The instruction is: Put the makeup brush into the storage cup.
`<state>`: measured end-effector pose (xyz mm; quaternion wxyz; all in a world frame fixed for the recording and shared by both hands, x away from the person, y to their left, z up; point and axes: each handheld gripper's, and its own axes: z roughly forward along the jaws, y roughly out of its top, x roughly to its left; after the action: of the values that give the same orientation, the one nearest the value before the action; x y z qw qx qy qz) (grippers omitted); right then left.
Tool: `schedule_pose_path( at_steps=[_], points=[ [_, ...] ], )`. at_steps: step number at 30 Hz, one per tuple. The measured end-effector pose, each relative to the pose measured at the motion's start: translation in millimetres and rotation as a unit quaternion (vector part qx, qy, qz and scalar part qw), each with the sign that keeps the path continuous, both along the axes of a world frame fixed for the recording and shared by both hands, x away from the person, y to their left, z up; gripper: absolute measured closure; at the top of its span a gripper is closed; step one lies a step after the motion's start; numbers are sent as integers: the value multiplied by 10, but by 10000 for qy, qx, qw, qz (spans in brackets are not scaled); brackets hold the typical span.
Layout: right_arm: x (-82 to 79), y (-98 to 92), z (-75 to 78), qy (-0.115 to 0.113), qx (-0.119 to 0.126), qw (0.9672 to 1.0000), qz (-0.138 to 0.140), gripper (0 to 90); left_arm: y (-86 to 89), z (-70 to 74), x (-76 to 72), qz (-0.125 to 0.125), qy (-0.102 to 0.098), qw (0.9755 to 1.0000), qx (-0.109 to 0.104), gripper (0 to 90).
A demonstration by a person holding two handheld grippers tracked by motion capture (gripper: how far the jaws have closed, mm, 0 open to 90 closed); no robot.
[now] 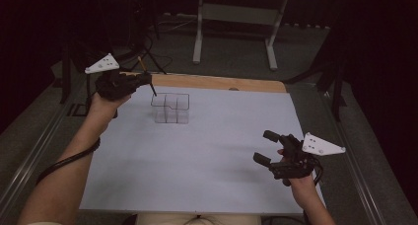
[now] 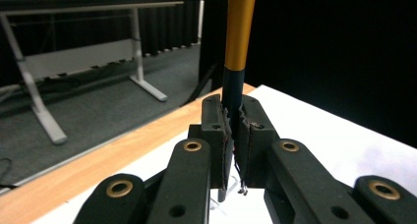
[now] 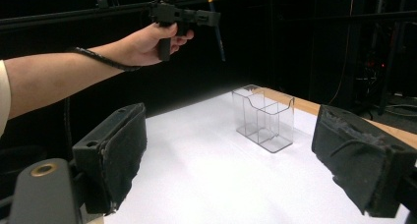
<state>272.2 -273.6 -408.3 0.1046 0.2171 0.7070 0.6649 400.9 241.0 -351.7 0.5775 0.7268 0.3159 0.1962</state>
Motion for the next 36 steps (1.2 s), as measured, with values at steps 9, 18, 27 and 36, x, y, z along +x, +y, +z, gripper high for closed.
schedule_pose_path(
  at_steps=[9, 18, 27, 36],
  points=[
    [9, 23, -12, 23, -11, 10000, 58, 135, -23, -26, 159, 160, -49, 9998, 67, 844],
    [14, 30, -13, 36, 1, 9999, 101, 136, -60, -108, 281, 314, -76, 9994, 118, 843],
    [14, 19, -27, 71, -8, 9999, 110, 139, -53, -232, 343, 401, 43, 9991, 159, 842],
    [17, 14, -35, 80, -11, 9999, 116, 139, -63, -323, 384, 479, 103, 9986, 218, 840]
  ],
)
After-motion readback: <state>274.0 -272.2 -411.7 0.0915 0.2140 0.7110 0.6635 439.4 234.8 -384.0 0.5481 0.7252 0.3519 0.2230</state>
